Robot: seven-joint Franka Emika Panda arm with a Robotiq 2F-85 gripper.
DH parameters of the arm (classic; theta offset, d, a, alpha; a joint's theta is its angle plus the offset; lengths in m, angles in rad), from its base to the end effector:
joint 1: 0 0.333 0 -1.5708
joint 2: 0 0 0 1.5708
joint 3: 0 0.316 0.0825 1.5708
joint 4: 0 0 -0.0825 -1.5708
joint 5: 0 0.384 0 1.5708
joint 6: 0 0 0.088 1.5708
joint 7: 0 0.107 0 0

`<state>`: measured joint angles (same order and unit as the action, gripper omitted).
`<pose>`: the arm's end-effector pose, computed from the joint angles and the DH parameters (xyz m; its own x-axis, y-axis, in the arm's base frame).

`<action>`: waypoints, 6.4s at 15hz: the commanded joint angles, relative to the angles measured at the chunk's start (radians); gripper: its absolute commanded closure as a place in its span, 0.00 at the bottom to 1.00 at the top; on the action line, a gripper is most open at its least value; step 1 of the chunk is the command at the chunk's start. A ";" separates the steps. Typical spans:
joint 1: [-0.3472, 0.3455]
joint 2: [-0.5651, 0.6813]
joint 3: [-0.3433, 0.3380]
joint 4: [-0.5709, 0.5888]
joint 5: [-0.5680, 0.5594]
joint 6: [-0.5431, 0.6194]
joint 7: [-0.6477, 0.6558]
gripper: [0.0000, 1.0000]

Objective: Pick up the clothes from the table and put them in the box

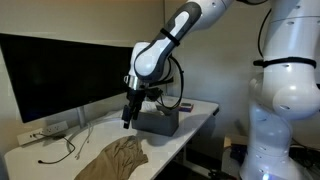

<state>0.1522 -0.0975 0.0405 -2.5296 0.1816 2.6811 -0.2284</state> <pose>0.4677 0.0854 0.3356 0.9337 0.2494 0.2570 0.2722 -0.9605 -0.0571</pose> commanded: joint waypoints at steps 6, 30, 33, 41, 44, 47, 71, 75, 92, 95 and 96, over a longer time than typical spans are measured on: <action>0.031 0.218 0.098 0.079 -0.138 0.105 0.114 0.00; 0.099 0.480 0.023 0.194 -0.421 0.109 0.294 0.90; 0.031 0.436 0.073 0.185 -0.356 0.066 0.210 0.87; -0.104 0.280 0.115 0.208 -0.217 -0.138 -0.020 0.89; -0.112 0.223 0.102 0.236 -0.185 -0.225 -0.072 0.89; -0.118 0.162 0.085 0.262 -0.149 -0.292 -0.119 0.89; -0.295 0.062 -0.269 0.348 0.008 -0.399 -0.271 0.90; -0.313 0.143 -0.262 0.335 -0.031 -0.372 -0.250 0.90; -0.281 0.413 -0.245 0.325 -0.507 -0.233 0.021 0.90; -0.276 0.404 -0.230 0.318 -0.518 -0.240 0.026 0.90; -0.276 0.400 -0.223 0.313 -0.513 -0.241 0.021 0.90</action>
<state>-0.1230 0.3176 -0.1959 -2.1835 -0.3069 2.4193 -0.2293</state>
